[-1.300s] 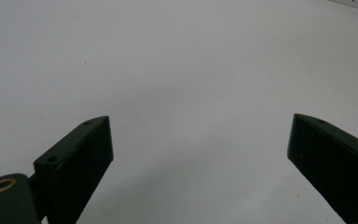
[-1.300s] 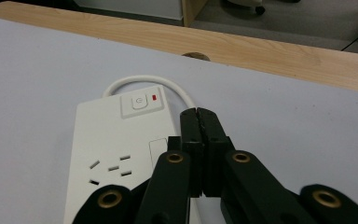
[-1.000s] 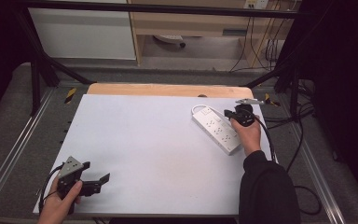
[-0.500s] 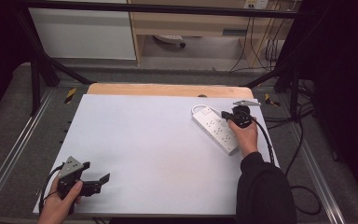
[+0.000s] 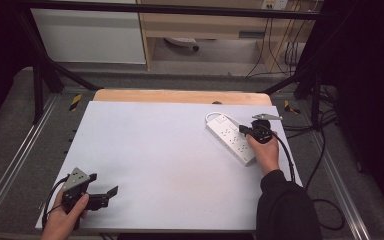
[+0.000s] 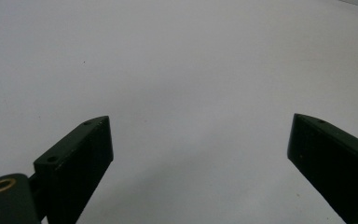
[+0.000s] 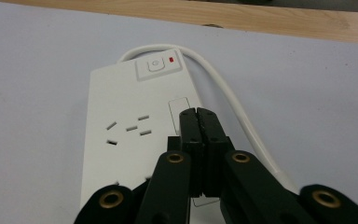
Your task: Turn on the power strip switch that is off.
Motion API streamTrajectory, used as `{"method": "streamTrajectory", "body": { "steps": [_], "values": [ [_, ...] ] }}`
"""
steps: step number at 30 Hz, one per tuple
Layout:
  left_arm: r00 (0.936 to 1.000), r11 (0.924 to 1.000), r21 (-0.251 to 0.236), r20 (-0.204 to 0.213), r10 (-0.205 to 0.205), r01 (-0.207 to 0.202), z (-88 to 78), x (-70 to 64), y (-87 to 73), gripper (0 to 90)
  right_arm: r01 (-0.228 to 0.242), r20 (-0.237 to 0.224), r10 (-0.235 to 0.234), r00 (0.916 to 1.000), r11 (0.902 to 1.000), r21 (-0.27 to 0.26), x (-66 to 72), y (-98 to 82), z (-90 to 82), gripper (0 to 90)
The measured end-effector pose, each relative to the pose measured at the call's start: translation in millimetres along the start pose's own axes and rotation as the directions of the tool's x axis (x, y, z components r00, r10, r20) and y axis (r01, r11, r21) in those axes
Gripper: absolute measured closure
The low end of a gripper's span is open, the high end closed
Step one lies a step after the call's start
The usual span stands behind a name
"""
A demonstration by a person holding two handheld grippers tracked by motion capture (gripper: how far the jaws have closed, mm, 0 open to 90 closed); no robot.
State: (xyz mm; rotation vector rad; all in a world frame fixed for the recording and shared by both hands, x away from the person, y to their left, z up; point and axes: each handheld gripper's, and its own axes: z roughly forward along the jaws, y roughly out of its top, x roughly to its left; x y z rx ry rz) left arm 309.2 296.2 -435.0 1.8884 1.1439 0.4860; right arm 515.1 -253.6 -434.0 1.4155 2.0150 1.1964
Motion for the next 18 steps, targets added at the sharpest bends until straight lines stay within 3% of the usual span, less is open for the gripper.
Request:
{"method": "streamTrajectory", "body": {
  "steps": [18],
  "values": [
    [1.0000, 1.0000, 0.006, 0.003, 0.001, -0.001, 0.4, -0.3, -0.3, 6.7, -0.013, 0.001, 0.013, 0.9999, 0.9999, -0.007, -2.0, -4.8, 1.6, 90.0]
  ]
}}
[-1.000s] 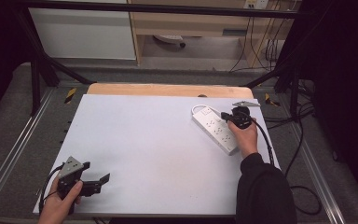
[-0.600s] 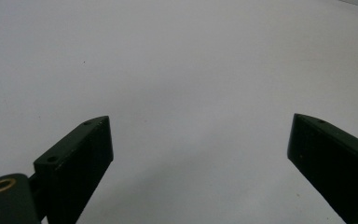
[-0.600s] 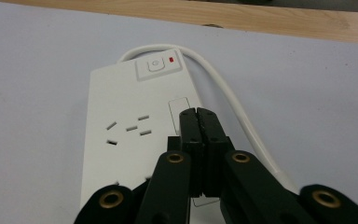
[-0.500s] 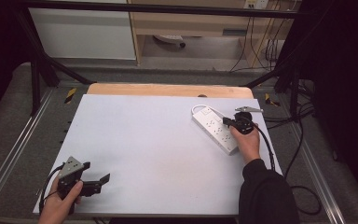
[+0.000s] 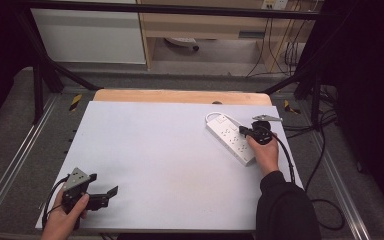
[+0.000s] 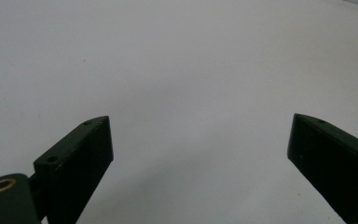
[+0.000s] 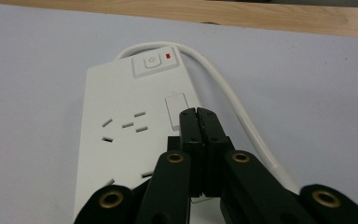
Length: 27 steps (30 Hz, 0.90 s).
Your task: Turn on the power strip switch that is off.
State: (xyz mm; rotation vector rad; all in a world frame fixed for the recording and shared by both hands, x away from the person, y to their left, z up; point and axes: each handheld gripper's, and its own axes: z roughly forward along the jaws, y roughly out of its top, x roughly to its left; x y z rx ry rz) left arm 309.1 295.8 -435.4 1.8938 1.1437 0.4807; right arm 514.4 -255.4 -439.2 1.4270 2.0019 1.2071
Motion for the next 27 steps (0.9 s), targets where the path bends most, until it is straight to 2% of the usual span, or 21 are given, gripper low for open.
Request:
{"method": "streamTrajectory", "body": {
  "steps": [14, 19, 27],
  "values": [
    [1.0000, 1.0000, 0.003, 0.002, 0.007, -0.007, 0.4, -0.8, 0.2, 6.8, 0.002, -0.005, -0.003, 1.0000, 1.0000, -0.006, 1.6, -3.7, 2.3, 90.0],
    [0.9999, 0.9999, 0.007, 0.002, 0.012, -0.012, 0.9, -1.4, 0.0, 6.7, 0.016, 0.004, -0.016, 0.9999, 0.9998, -0.011, 1.8, -5.3, 1.4, 90.0],
    [0.9999, 0.9998, 0.013, 0.003, 0.013, -0.013, 1.3, -1.6, -0.2, 6.7, 0.000, -0.002, 0.000, 1.0000, 0.9995, -0.031, 0.0, -8.7, 0.6, 90.0]
  ]
}}
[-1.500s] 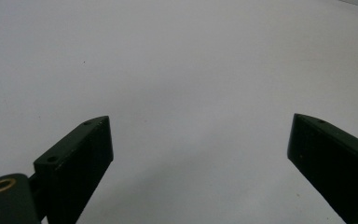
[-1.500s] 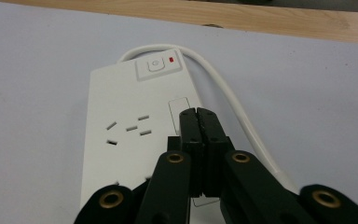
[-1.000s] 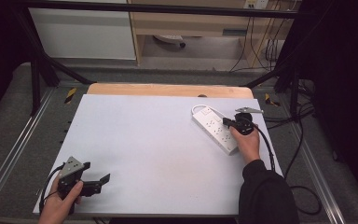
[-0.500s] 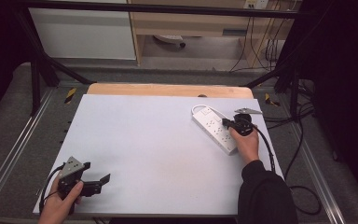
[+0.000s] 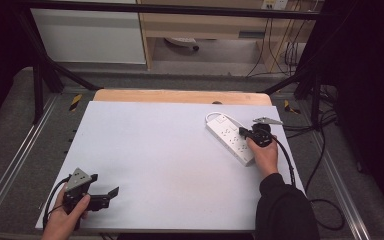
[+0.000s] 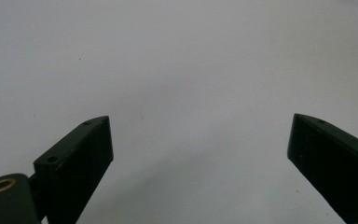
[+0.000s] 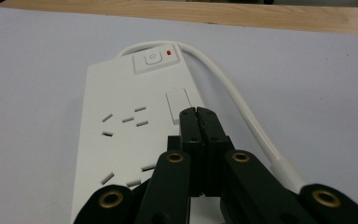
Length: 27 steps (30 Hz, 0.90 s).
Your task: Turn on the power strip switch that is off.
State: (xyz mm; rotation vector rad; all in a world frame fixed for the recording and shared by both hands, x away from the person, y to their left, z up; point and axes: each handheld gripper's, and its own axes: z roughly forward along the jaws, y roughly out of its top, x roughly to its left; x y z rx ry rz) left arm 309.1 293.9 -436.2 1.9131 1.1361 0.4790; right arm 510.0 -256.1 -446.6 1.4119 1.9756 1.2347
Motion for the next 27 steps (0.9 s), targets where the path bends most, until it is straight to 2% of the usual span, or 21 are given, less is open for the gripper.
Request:
{"method": "streamTrajectory", "body": {
  "steps": [27],
  "values": [
    [1.0000, 0.9999, 0.011, 0.003, 0.004, -0.004, 1.2, -0.4, -0.5, 6.8, -0.004, -0.006, 0.004, 1.0000, 1.0000, 0.007, -0.9, 0.9, 1.3, 90.0]
  ]
}}
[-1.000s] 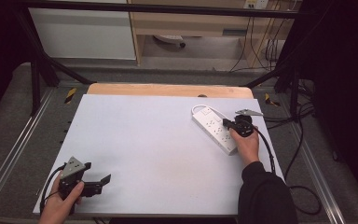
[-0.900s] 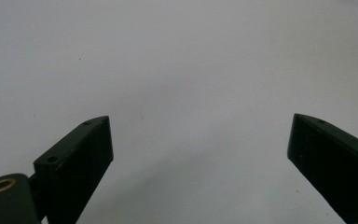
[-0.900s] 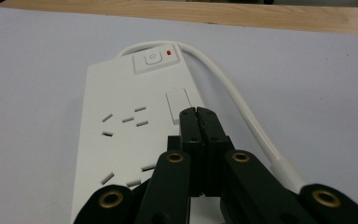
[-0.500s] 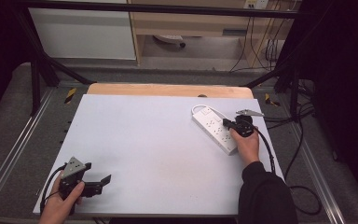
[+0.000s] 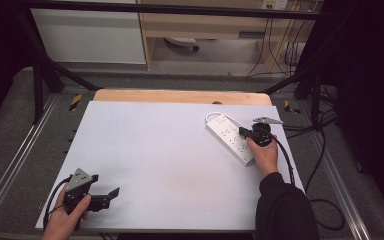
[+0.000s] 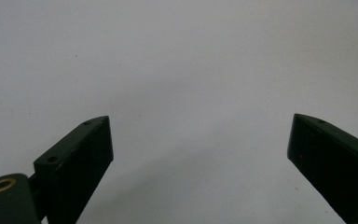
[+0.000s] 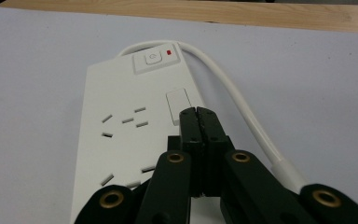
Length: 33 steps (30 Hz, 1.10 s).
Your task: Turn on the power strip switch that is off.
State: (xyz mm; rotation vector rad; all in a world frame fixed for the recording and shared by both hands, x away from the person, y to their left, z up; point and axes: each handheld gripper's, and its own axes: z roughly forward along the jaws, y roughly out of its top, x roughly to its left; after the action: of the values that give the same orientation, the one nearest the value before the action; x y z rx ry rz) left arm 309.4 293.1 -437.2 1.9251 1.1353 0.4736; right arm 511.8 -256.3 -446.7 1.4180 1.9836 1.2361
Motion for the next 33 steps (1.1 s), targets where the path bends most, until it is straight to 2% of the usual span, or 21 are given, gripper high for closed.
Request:
{"method": "streamTrajectory", "body": {
  "steps": [16, 33],
  "values": [
    [1.0000, 1.0000, 0.002, -0.001, -0.005, 0.005, -0.1, 1.1, -0.3, 6.7, 0.005, 0.002, -0.005, 1.0000, 0.9998, 0.021, -1.2, 2.1, 0.1, 90.0],
    [1.0000, 1.0000, 0.004, -0.002, -0.005, 0.005, -0.2, 1.3, -0.5, 6.7, 0.023, -0.005, -0.023, 0.9997, 0.9997, 0.008, 1.3, 10.2, -7.8, 90.0]
  ]
}}
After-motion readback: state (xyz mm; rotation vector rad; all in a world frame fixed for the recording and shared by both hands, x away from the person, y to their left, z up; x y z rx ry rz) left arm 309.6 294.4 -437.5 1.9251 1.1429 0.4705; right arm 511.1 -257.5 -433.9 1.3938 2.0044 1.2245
